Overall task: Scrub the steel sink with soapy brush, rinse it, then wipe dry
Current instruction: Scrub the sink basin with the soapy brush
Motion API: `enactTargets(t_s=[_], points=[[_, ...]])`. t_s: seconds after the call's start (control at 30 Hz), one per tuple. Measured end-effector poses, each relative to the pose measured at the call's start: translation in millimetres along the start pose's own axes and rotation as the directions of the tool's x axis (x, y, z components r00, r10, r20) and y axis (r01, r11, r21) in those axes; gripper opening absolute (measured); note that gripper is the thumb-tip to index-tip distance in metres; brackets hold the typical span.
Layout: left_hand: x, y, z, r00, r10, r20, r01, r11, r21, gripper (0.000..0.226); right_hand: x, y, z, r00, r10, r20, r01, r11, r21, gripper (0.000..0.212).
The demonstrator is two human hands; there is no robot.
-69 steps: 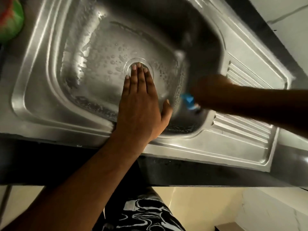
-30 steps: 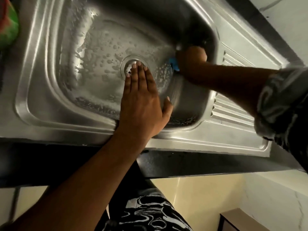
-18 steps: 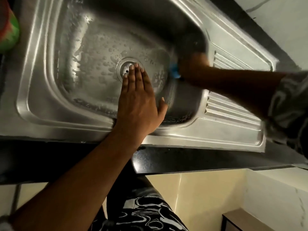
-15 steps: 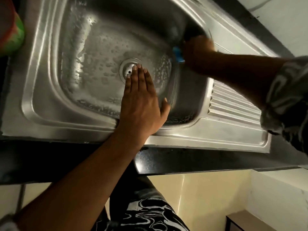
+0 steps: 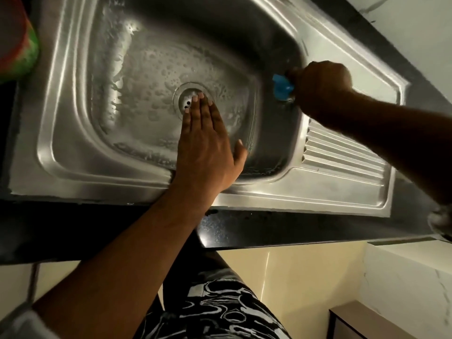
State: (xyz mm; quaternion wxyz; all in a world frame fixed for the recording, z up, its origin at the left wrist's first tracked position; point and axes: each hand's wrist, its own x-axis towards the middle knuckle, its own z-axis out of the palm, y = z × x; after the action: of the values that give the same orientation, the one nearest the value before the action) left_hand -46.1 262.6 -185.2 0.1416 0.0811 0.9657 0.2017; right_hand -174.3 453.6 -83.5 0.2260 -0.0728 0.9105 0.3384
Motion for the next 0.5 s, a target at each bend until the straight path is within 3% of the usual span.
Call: enactTargets(t_s=[0.2, 0.27, 0.37, 0.47, 0.5], points=[[1, 0, 5, 1.0, -0.008, -0.015, 0.007, 0.998, -0.067, 0.1, -101, -31, 33, 0.943, -0.192, 0.272, 0.129, 0.964, 0.234, 0.036], [1, 1, 7, 1.0, -0.003, -0.012, 0.002, 0.996, -0.094, 0.099, -92, -28, 47, 0.924, -0.193, 0.329, 0.079, 0.941, 0.329, 0.038], [0, 2, -1, 0.999, 0.029, -0.039, -0.034, 0.988, -0.149, 0.096, -76, -33, 57, 0.857, -0.295, 0.423, -0.016, 0.805, 0.593, 0.03], [-7, -8, -23, 0.981, 0.092, -0.169, -0.134, 0.957, -0.258, 0.089, -71, -62, 59, 0.848, -0.405, 0.342, -0.035, 0.601, 0.798, 0.005], [-13, -14, -32, 0.969, 0.116, -0.216, -0.175, 0.945, -0.277, 0.087, -71, -75, 54, 0.856, -0.418, 0.304, -0.033, 0.542, 0.84, 0.006]])
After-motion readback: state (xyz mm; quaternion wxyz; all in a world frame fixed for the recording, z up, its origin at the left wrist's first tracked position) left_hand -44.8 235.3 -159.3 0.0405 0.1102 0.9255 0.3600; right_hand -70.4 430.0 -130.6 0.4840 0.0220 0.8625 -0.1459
